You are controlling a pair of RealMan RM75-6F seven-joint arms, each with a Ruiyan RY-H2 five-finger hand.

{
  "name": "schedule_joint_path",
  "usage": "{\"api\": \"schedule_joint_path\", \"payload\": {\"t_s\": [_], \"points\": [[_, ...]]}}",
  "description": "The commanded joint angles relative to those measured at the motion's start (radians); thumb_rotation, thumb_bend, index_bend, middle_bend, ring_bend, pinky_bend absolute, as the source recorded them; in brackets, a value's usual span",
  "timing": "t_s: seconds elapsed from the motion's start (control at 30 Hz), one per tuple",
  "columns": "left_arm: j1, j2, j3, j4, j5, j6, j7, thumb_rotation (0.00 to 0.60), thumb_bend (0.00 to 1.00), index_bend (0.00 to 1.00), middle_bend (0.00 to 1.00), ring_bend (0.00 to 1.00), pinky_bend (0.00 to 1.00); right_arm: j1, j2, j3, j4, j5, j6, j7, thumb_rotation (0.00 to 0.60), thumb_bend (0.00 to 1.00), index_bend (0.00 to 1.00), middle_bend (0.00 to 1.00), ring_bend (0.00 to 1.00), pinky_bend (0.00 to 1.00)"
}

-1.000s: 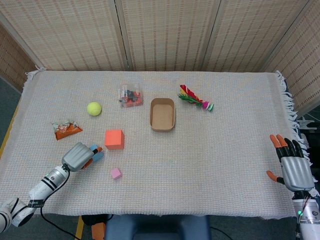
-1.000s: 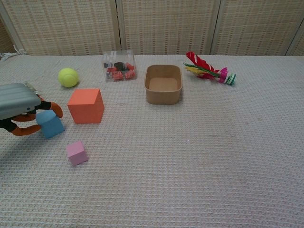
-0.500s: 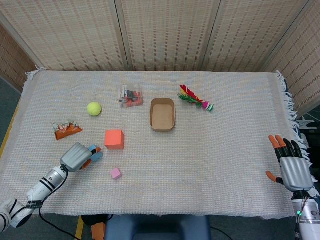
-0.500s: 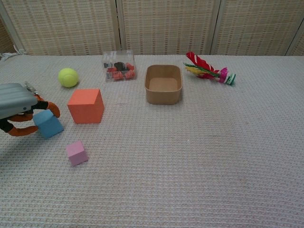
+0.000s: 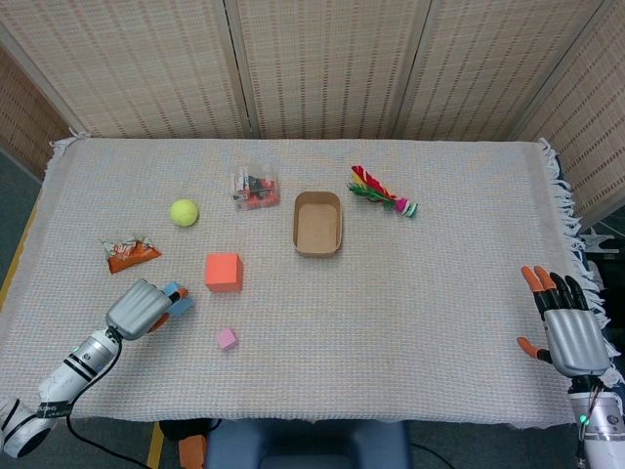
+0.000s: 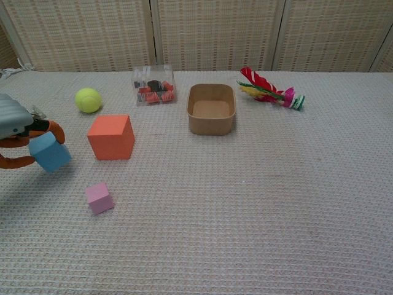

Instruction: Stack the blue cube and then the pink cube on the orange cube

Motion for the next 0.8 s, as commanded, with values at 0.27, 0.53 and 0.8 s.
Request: {"api": "schedule_joint_path", "payload": {"t_s": [0.27,0.53,0.8], "points": [[-0.013,0.117,-0.047,-0.221,-0.057,-0.031,0.178,0.600,0.37,0.57,1.00,1.00,1.00,-0.002,0.010,-0.007,-0.004,-0.016,0.002,0.018,0.600,0.06,0.00,0.00,0.00,0.00],[-0.073,0.123,-0.100,-0.305,-0.084,-0.091,0.298,0.600,0.38,0.56,1.00,1.00,1.00,-0.004,0.023,-0.007,-0.008,-0.023,0.006,0.040,0.600,0.06,0.00,0.00,0.00,0.00],[-0.152,0.025,-0.084,-0.069,0.115,0.001,0.217,0.600,0.38,0.54,1.00,1.00,1.00,-0.010,0.029,-0.002,-0.009,-0.016,0.015,0.048,0.600,0.06,0.00,0.00,0.00,0.00]]}}
